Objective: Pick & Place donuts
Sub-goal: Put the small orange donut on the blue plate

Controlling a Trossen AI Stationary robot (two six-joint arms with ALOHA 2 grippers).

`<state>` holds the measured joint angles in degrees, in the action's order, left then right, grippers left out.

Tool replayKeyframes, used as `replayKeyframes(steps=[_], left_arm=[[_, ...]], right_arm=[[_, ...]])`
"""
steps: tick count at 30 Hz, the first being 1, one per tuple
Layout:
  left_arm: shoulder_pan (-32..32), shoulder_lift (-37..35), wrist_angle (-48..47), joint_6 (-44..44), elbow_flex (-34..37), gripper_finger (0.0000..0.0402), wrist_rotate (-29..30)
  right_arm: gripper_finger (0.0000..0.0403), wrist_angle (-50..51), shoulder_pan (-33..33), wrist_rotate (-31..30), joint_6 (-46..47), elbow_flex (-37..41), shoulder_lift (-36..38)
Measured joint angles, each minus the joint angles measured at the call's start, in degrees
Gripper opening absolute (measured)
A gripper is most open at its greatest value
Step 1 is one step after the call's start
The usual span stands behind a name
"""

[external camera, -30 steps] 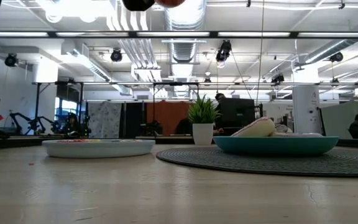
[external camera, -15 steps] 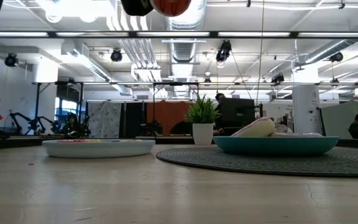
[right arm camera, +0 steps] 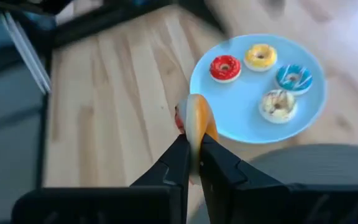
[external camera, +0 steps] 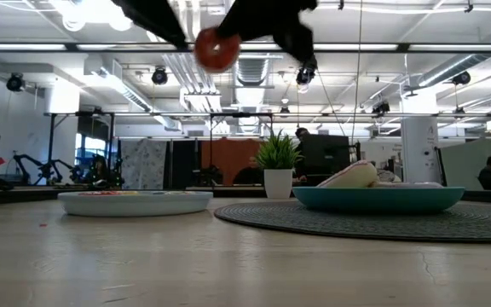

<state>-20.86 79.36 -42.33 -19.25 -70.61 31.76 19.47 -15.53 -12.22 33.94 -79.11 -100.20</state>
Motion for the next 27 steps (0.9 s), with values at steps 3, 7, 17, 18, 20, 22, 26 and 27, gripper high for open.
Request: replayKeyframes(steps=[3, 7, 17, 18, 20, 22, 26, 27], left_arm=[[-3.61, -3.06, -9.74, -6.46, 0.00, 0.0123, 10.82], [-8.26, -7.12, -20.01, -18.33, 0.09, 0.0123, 16.96], [-14.57, -12.09, -30.42, -33.81, 0.55, 0.0123, 21.52], [-14.66, -12.23, -30.98, -34.00, 0.55, 0.0123, 21.53], [-14.82, -12.43, -31.68, -34.39, 0.57, 0.0123, 21.50], [-14.84, -12.83, -32.53, -34.48, 0.57, 0.0123, 21.80], [-14.88, -13.10, -34.40, -34.51, 0.58, 0.0123, 22.78], [-14.88, -13.17, -34.84, -34.52, 0.59, 0.0123, 23.08]], right_arm=[[0.0022, -5.67, 2.97, 4.80, 6.49, 1.54, -1.77], [0.0022, -11.99, 6.45, 11.49, 13.05, 1.28, -7.28], [0.0022, -14.24, 11.25, 19.58, 18.24, -6.53, -21.98], [0.0022, -14.00, 11.40, 19.89, 18.29, -7.92, -23.17], [0.0025, -13.06, 11.74, 19.98, 18.71, -10.50, -25.05], [0.0032, -10.64, 12.06, 19.75, 19.16, -13.16, -26.54], [0.0057, -2.85, 12.39, 18.70, 17.27, -18.55, -29.25], [0.0065, -0.92, 12.39, 18.66, 16.60, -19.92, -29.84]])
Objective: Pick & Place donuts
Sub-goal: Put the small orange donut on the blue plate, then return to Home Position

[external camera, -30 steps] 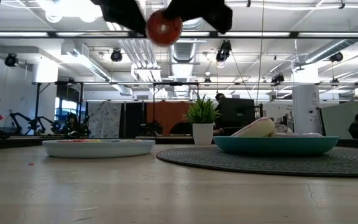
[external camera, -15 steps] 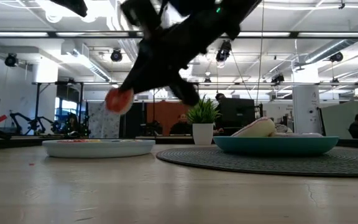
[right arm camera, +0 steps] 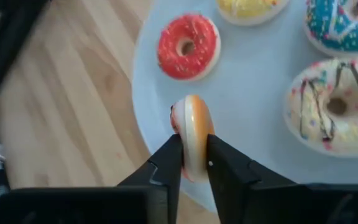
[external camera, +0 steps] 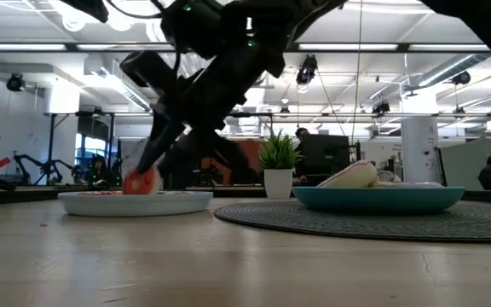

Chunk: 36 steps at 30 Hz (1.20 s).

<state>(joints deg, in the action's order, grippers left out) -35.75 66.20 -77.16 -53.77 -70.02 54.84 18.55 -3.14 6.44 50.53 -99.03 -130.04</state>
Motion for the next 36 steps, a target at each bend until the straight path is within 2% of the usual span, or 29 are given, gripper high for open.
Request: replayKeyframes(steps=[6, 13, 19, 24, 27, 30, 33, 36], left_arm=[[0.00, -0.13, -2.56, -0.09, 0.01, 0.0123, 1.86], [-0.02, -0.51, -3.02, -0.25, 1.17, 0.0123, 1.85], [-0.06, -1.78, -3.11, -3.00, 4.51, 0.0123, 1.67], [-1.20, -3.28, -2.95, -5.16, 5.31, 0.0123, 1.65], [-2.07, -4.18, 0.11, -5.38, 5.99, 0.0123, 1.66], [-2.40, -4.93, 6.61, -4.91, 7.63, 0.0123, 1.18], [-2.22, -5.54, 15.74, -2.69, 10.36, 0.0123, -2.65], [-1.57, -5.71, 28.73, 2.40, 13.94, 0.0123, -7.06]], right_arm=[[0.0106, 9.85, -0.07, -0.98, -1.64, -7.74, -4.04], [0.0120, 18.83, -0.69, -14.47, -8.88, -14.68, -4.53], [0.0121, 24.78, -0.39, -16.97, -10.86, -17.11, -4.48], [0.0121, 31.23, -2.33, -23.91, -17.99, -17.73, -1.52], [0.0121, 32.99, -5.28, -27.39, -22.41, -14.56, 3.68], [0.0121, 32.31, -8.00, -27.24, -22.31, -6.74, 9.17], [0.0118, 31.10, -10.51, -27.00, -16.23, 4.08, 16.18], [0.0112, 27.64, -12.65, -27.05, -8.40, 15.17, 25.95]])
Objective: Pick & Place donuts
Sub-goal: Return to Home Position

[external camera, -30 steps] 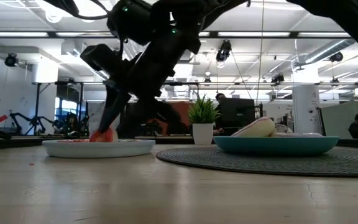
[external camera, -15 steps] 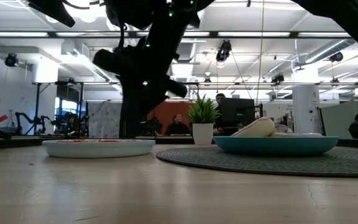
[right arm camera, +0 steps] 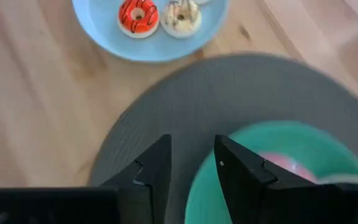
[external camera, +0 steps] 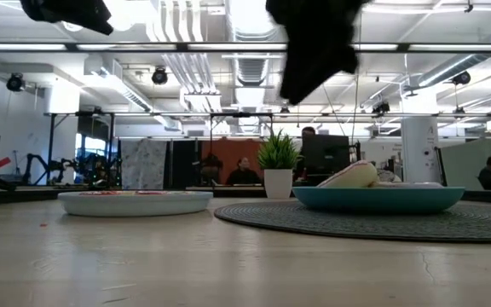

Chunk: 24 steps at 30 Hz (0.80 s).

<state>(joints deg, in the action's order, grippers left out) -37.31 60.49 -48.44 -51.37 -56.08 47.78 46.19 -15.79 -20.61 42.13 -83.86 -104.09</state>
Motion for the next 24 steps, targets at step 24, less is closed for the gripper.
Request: replayKeyframes(steps=[24], left_arm=[[12.12, -2.20, 54.27, 11.96, 14.21, 0.0123, -29.43]], right_arm=[[0.0076, -69.09, -11.68, 2.52, -10.71, 46.96, 48.48]])
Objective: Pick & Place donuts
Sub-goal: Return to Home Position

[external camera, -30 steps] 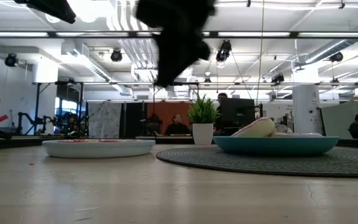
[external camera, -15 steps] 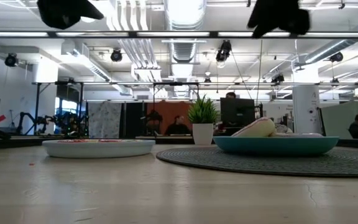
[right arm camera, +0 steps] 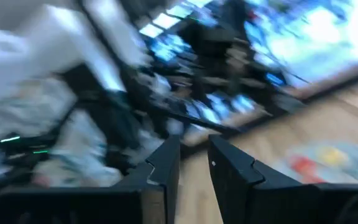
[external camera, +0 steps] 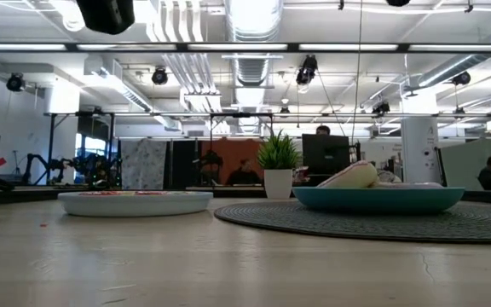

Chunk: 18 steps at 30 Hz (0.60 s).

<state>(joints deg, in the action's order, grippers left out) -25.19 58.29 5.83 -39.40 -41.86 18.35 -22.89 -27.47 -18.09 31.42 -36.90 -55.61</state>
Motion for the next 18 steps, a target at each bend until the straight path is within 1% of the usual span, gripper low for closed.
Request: replayKeyframes(steps=[2, 4, 6, 9, 12, 15, 18], left_arm=[[0.00, 0.30, 7.76, 0.92, 3.48, 0.0123, -0.80], [0.23, 0.05, 13.18, 0.85, 6.40, 0.0123, -0.84], [0.41, -0.47, 15.20, 0.52, 8.77, 0.0123, -0.83], [1.14, -2.09, 15.43, 0.22, 10.95, 0.0123, -1.86], [3.15, -5.17, 15.35, 0.55, 12.83, 0.0123, -4.93], [6.60, -9.22, 14.48, 1.94, 15.26, 0.0123, -8.14], [10.50, -13.90, 14.46, 3.52, 17.98, 0.0123, -12.21]], right_arm=[[0.0074, -15.03, -1.08, 2.06, -3.10, 5.84, -2.59], [0.0072, -27.55, -2.32, 2.30, -4.83, 9.57, -5.94], [0.0072, -34.35, -3.62, 1.58, -5.78, 11.27, -9.60], [0.0072, -35.43, -4.76, 0.96, -4.60, 11.04, -12.99], [0.0073, -33.93, -4.07, 0.86, -1.42, 10.40, -13.76], [0.0077, -31.56, -2.16, 1.82, 0.77, 11.48, -12.48], [0.0080, -30.75, 0.15, 5.34, 2.02, 13.92, -8.64]])
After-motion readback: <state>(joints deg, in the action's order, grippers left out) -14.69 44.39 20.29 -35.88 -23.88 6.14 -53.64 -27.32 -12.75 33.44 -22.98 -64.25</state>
